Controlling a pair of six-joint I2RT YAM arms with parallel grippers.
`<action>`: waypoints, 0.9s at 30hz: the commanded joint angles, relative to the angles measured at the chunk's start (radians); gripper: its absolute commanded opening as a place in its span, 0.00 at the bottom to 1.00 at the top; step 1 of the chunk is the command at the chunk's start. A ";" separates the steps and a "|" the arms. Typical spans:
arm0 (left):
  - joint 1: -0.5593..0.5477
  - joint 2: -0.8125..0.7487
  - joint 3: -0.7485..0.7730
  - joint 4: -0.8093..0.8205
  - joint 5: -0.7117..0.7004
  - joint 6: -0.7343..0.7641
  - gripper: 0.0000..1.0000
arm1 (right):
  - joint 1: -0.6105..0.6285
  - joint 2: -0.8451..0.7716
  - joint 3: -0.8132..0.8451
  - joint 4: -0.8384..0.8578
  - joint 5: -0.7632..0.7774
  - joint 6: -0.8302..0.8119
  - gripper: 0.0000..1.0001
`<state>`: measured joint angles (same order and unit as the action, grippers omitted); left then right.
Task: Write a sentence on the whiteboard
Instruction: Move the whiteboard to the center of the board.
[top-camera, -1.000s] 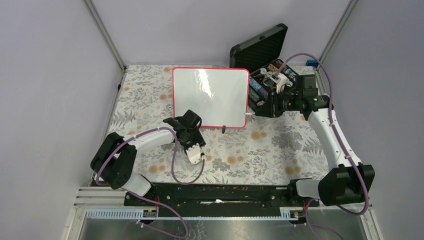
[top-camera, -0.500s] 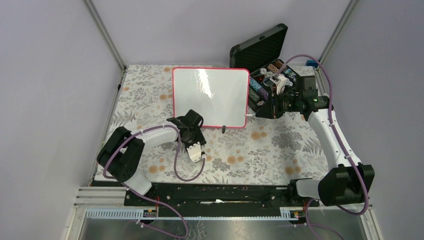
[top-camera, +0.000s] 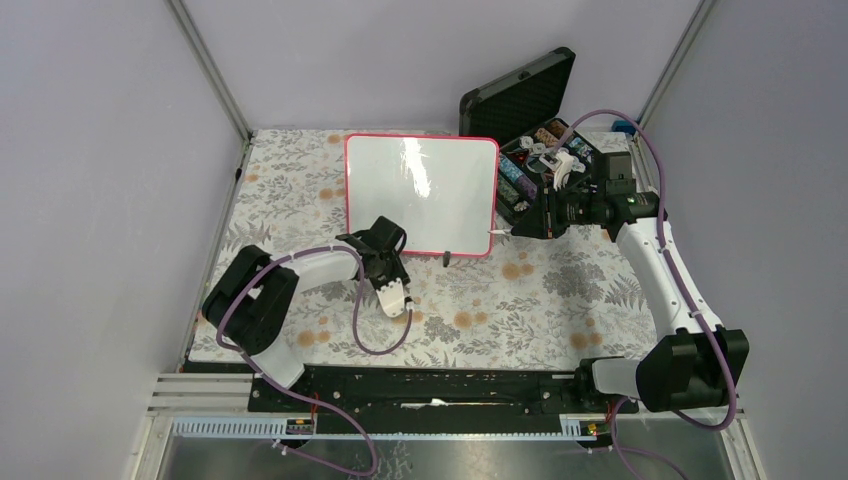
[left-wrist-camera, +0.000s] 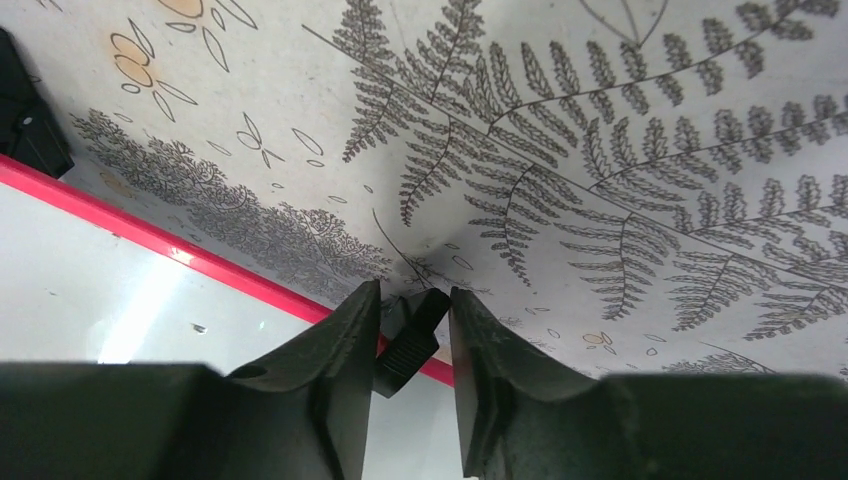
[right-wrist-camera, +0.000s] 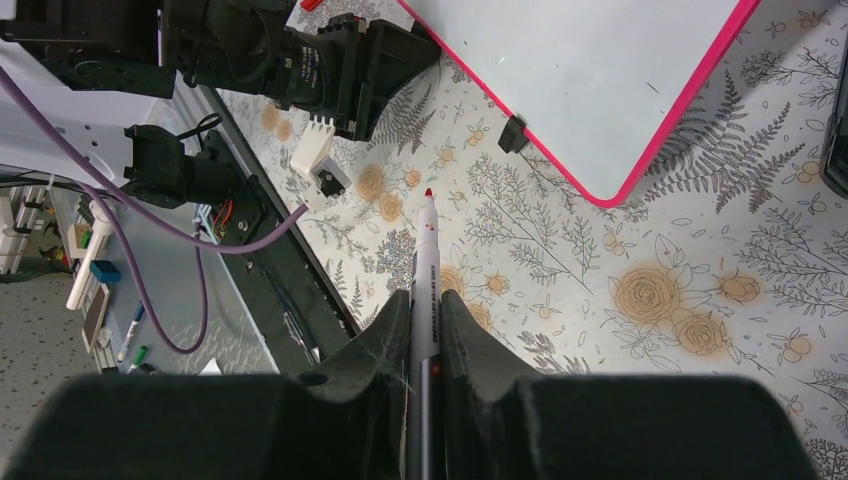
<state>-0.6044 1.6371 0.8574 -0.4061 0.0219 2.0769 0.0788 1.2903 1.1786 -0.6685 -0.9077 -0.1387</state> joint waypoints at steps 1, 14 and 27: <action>0.009 -0.001 -0.007 0.036 0.022 0.224 0.29 | -0.007 -0.014 0.010 -0.013 -0.028 -0.022 0.00; -0.047 -0.073 -0.052 -0.029 0.062 0.228 0.04 | -0.007 -0.016 0.007 -0.013 -0.033 -0.027 0.00; -0.182 -0.073 0.047 -0.198 0.046 0.089 0.00 | -0.008 -0.030 0.007 -0.013 -0.041 -0.032 0.00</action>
<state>-0.7319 1.5898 0.8436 -0.5186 0.0250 2.0888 0.0772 1.2903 1.1786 -0.6689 -0.9112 -0.1535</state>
